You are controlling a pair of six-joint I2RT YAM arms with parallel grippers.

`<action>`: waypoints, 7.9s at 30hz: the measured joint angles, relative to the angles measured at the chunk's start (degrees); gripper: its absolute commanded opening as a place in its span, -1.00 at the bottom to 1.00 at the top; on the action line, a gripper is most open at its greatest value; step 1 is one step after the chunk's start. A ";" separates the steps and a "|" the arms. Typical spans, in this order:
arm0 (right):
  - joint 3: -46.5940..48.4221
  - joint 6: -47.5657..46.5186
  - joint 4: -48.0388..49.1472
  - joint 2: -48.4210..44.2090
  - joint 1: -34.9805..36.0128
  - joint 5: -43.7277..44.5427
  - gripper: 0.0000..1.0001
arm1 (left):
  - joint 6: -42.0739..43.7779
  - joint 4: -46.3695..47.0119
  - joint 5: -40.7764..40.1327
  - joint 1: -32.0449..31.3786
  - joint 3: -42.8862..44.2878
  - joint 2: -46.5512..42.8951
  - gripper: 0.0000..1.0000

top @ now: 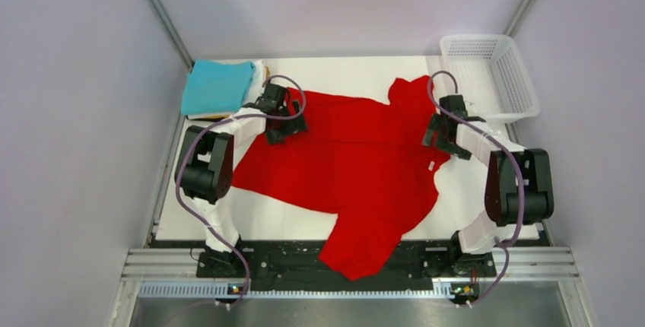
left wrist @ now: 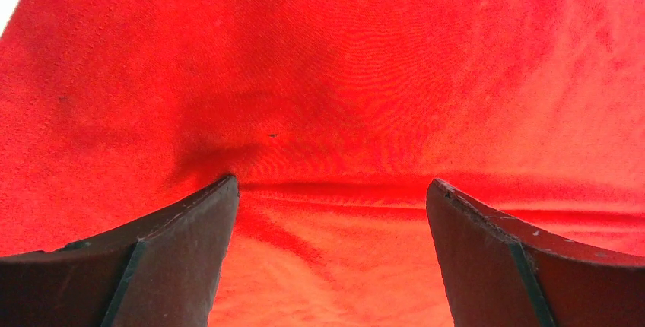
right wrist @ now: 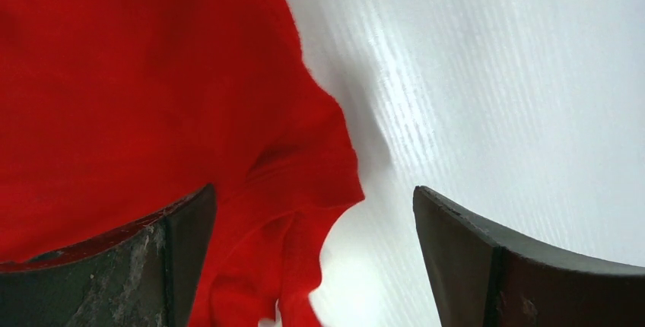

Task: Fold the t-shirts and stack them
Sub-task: Flatten out the tshirt

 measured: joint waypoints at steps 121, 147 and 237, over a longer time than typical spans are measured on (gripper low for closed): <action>-1.38 -3.74 14.78 2.40 20.04 -26.45 0.96 | -4.98 -3.61 -15.89 1.42 13.94 9.75 -1.00; 0.70 -6.12 12.24 3.80 20.06 -25.44 0.96 | -2.14 -5.07 -14.27 2.86 12.63 9.25 -0.49; 3.41 -8.26 11.02 6.14 20.33 -22.84 0.96 | -2.19 -5.11 -17.49 4.63 43.32 25.62 -1.00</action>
